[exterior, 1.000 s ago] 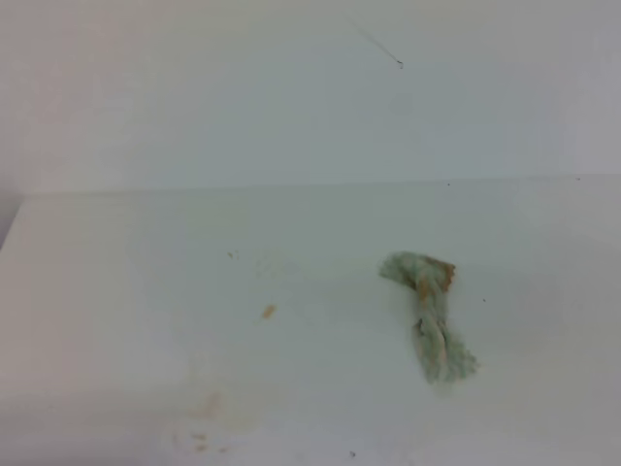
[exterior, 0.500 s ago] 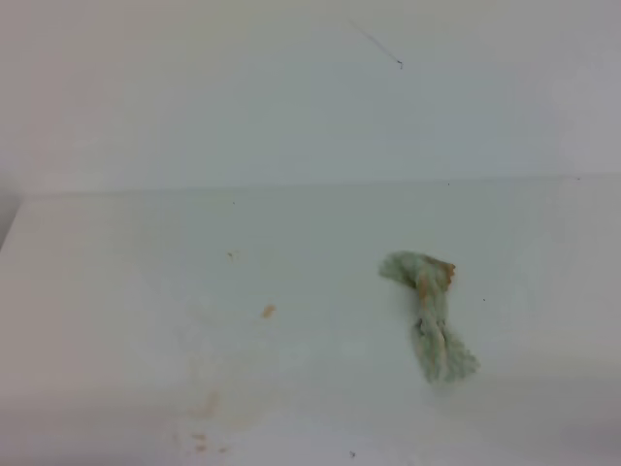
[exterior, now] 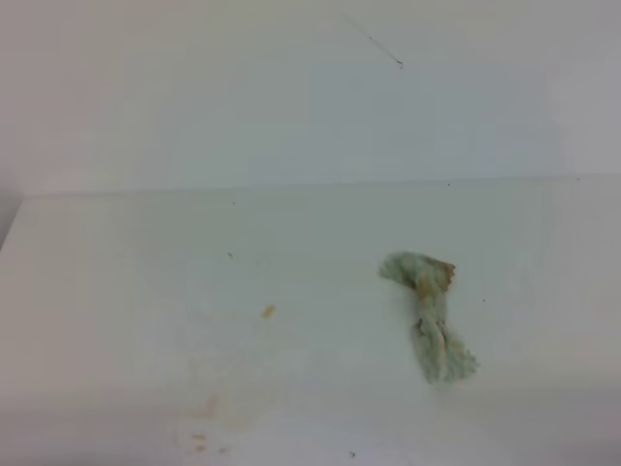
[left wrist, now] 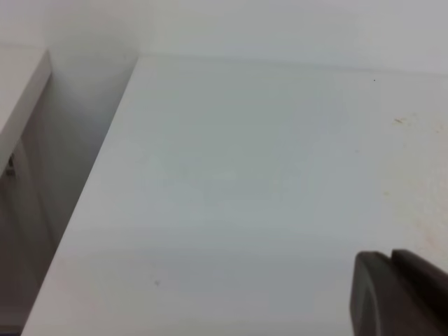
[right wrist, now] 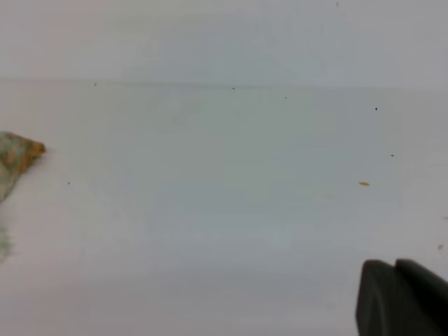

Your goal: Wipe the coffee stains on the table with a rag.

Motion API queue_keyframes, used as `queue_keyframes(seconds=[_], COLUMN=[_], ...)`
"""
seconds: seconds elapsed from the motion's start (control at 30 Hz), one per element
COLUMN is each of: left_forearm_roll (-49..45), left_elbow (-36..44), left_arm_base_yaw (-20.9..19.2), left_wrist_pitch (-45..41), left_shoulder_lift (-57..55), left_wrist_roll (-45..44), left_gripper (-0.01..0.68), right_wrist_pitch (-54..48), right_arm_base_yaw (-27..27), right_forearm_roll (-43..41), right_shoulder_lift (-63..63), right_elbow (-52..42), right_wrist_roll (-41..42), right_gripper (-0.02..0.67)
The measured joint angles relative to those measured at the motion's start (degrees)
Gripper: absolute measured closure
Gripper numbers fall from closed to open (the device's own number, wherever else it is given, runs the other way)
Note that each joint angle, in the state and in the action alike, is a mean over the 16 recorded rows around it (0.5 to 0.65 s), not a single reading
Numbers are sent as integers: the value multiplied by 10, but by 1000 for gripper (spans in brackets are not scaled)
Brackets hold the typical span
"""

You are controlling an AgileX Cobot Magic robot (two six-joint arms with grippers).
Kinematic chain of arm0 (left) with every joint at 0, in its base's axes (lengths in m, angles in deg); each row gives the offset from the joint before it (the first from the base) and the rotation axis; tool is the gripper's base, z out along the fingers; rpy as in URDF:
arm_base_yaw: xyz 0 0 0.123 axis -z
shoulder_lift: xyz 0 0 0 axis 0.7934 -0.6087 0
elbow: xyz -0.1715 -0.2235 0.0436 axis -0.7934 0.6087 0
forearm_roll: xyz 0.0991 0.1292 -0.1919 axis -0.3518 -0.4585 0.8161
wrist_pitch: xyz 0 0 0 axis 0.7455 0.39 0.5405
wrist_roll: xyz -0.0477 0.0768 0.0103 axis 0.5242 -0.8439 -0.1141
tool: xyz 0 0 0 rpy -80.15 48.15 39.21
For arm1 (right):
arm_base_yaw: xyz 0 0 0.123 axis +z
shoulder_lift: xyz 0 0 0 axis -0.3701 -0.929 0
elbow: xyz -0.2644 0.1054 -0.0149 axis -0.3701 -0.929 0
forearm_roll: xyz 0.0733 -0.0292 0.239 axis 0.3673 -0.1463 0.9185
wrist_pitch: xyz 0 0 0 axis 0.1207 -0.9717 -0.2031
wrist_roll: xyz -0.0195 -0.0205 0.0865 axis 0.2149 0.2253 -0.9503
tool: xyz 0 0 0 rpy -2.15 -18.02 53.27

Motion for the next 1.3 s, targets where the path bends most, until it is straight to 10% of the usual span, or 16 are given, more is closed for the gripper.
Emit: queue_keyframes(seconds=[0.6,1.3], left_forearm_roll=[-1,0], left_elbow=[3,8], left_arm_base_yaw=[0,0], left_wrist_pitch=[1,4], left_shoulder_lift=[2,6], left_wrist_roll=[0,0], left_gripper=[674,673], right_wrist_pitch=[19,27], right_arm_base_yaw=[108,129], right_forearm_roll=[-204,-214], right_shoulder_lift=[1,-1], right_elbow=[-1,0], right_wrist_roll=[-270,-285], right_gripper=[649,649])
